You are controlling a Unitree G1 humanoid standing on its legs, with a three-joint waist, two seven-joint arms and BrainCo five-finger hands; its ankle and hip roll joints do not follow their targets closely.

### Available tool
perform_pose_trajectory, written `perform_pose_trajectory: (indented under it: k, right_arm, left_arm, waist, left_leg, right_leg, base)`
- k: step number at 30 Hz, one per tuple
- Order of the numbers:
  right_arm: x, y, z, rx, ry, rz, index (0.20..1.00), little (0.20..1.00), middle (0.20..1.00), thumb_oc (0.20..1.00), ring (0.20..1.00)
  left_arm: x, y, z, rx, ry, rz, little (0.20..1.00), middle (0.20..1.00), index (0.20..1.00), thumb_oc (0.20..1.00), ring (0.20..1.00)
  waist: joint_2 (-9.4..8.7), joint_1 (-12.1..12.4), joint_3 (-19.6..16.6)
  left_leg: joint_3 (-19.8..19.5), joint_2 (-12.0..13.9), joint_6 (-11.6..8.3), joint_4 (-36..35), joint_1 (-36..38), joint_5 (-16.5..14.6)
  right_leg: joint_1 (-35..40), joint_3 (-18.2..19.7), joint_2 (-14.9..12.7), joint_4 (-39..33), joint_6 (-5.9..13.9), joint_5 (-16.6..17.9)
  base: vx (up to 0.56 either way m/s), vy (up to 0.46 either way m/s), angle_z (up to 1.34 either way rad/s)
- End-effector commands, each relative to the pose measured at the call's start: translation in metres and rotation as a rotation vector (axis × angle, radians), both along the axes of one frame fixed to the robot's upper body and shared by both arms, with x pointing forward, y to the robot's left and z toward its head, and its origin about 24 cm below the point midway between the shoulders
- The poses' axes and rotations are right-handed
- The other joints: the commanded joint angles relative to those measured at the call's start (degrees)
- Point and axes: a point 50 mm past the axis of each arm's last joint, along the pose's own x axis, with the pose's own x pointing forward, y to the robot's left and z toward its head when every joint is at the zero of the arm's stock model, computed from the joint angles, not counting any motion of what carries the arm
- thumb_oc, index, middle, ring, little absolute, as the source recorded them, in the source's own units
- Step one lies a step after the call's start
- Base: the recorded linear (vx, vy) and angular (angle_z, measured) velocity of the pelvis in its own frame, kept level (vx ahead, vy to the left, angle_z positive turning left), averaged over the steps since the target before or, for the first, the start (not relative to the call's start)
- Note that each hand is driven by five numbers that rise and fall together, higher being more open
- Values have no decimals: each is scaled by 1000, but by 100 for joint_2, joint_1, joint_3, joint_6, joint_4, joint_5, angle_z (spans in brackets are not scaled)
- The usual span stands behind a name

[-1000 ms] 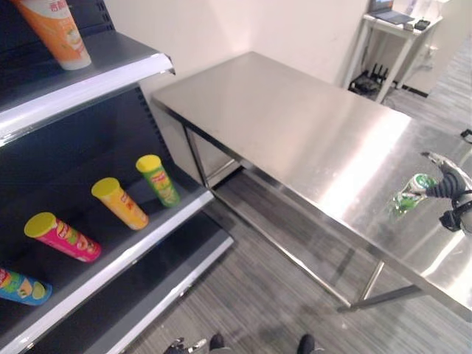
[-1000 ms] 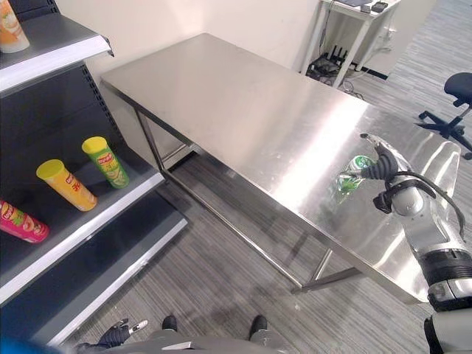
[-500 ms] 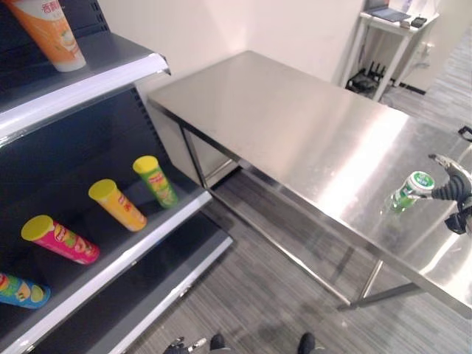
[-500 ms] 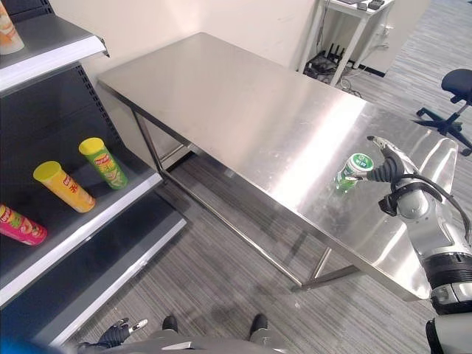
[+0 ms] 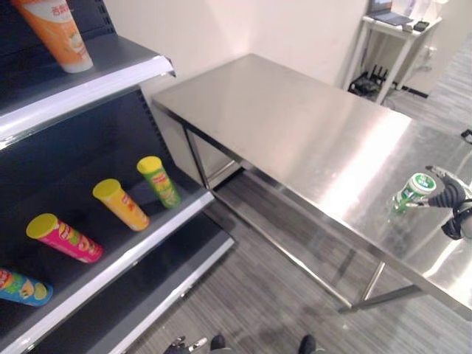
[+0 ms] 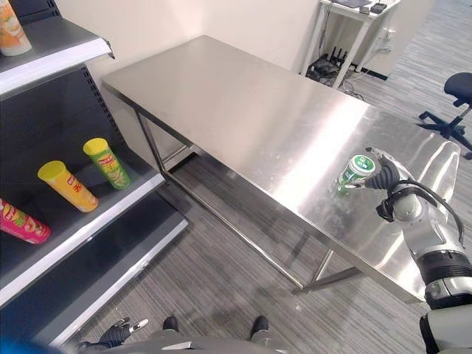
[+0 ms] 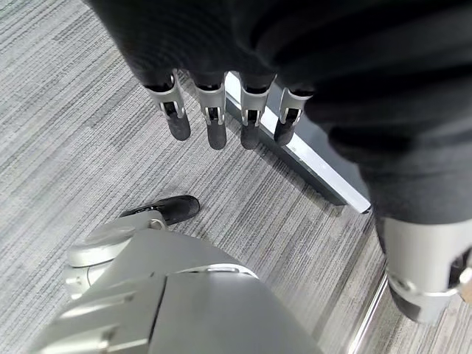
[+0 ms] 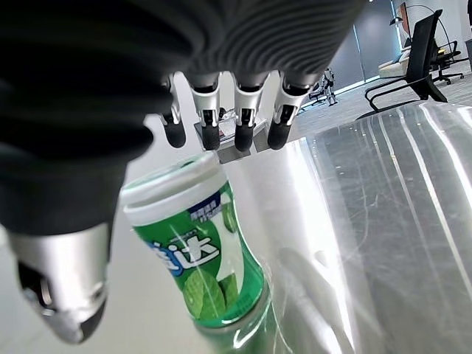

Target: Put the goods on the table back onto the shelves and tidy them up.

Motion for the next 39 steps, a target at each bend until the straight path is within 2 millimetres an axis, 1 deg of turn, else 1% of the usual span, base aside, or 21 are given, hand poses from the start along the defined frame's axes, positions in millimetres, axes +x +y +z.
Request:
perform_pose_trajectory:
  k: [1,12,18,33,39]
  right_arm:
    - [20,11,27,-14,-89,37,1000,1000,1000,1000,1000]
    - [27,11,23,-21,-65,16,1000,1000,1000,1000,1000]
    - [29,10,16,-11,-42,-5,1000,1000,1000,1000,1000]
    - [35,12,19,-8,-46,-18,1000,1000,1000,1000,1000]
    - [38,11,12,2,-6,-34,1000,1000,1000,1000,1000]
  left_arm:
    - [17,5,3,29,-19,-45,1000,1000,1000,1000,1000]
    - [16,5,3,30,-18,-49,1000,1000,1000,1000,1000]
    - [15,5,3,32,-14,-46,1000,1000,1000,1000,1000]
    - [14,5,3,32,-14,-45,1000,1000,1000,1000,1000]
    - [14,4,3,32,-12,-53,1000,1000,1000,1000,1000]
  waist:
    - [-205,105,-41]
    - [-202,136,-47]
    - [-210,151,-37]
    - [-195,185,-12]
    - [-192,201,-8]
  left_leg:
    - [54,160,-182,30,-46,27]
    - [35,155,-183,27,-53,27]
    - [25,142,-181,26,-52,24]
    - [7,136,-178,22,-64,34]
    - [-13,145,-181,18,-65,38]
  right_leg:
    - [346,-190,-25,98,155,-625]
    - [351,-201,-19,98,150,-629]
    - [357,-213,-19,98,151,-620]
    - [359,-219,-15,98,148,-626]
    - [356,-228,-14,98,146,-624]
  base:
    - [0,0,0]
    - [0,0,0]
    - [0,0,0]
    - [0,0,0]
    - [0,0,0]
